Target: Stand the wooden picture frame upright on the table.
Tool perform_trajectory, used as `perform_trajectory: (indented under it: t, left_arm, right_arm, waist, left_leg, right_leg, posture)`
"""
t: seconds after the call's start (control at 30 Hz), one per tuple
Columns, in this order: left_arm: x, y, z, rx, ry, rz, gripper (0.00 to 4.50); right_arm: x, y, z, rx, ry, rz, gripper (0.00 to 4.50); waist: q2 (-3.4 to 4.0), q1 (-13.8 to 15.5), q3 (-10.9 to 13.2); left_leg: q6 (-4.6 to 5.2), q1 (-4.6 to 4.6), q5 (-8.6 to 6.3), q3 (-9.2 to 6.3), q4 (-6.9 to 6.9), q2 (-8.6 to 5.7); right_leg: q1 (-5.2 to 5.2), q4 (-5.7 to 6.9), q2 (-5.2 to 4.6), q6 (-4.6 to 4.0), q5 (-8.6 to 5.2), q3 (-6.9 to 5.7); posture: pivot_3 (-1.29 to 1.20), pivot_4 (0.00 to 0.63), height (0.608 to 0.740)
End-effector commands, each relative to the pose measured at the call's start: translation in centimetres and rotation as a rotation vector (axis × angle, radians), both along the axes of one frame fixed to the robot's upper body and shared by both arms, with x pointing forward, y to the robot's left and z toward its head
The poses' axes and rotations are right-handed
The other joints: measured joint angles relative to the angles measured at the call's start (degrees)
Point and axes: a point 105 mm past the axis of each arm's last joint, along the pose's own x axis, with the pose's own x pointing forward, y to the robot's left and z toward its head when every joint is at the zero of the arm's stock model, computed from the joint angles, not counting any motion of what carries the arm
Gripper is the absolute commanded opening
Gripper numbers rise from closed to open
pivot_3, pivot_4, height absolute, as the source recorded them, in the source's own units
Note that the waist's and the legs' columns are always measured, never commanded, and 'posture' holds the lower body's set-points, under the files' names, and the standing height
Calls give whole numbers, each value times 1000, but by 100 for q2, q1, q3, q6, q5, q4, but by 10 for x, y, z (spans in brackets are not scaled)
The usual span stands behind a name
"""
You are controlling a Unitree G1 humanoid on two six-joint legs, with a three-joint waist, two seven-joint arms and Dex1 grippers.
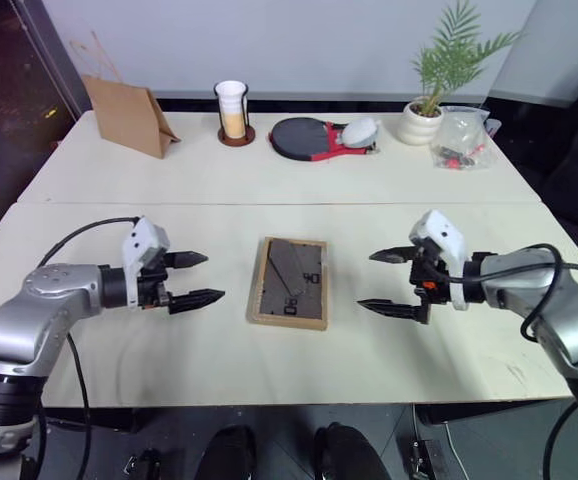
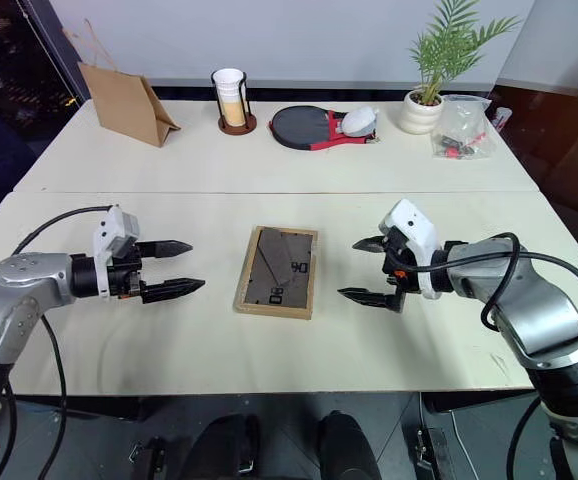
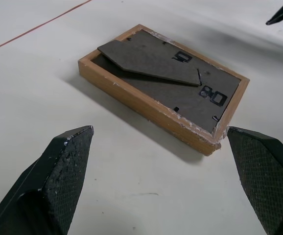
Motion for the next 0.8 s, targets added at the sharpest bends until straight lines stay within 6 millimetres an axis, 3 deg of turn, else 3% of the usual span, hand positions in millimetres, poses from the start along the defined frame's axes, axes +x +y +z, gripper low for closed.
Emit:
perform_trajectory:
  t: [0.03,0.07,0.3,0.47,0.67,0.8]
  left_arm:
    - [2,-4,5,1,-40,-12,3967]
    - [3,-5,3,7,-47,-7,3668]
    - [18,-10,-12,15,-65,51,30]
    - [29,-26,-33,14,-37,59,30]
    - [40,-39,-53,45,-31,73,30]
    - [35,-41,-63,63,-10,52,30]
  right_arm:
    - [5,4,9,8,-47,-9,3919]
    - [8,4,7,8,-47,-22,3652]
    - [31,9,-14,-13,-53,-128,16]
    - [47,17,-36,-58,-54,-193,16]
    - [46,45,-59,-35,2,-152,16]
    - [43,64,-67,-15,28,-119,16]
  waist:
    - [0,-1,0]
    - [0,-5,0]
    - [0,-1,-1]
    - [-1,1,-2]
    - [-1,-15,-2]
    - [-1,-27,-3]
  left_leg:
    - [0,0,0,0,0,0]
    - [0,0,0,0,1,0]
    - [0,0,0,-1,2,-3]
    - [6,-4,-4,-1,25,-6]
    - [11,-7,-6,-2,45,-5]
    - [11,-4,-6,-3,46,-1]
  right_leg:
    - [0,0,0,0,0,0]
    - [0,1,1,0,0,0]
    - [0,2,4,0,0,0]
    - [5,9,6,1,1,0]
    - [7,20,11,2,1,-1]
    - [7,24,13,3,2,0]
  posture:
    - [0,150,740]
    - [0,150,740]
    - [0,150,740]
    - [0,150,740]
    - [0,150,740]
    - [0,150,740]
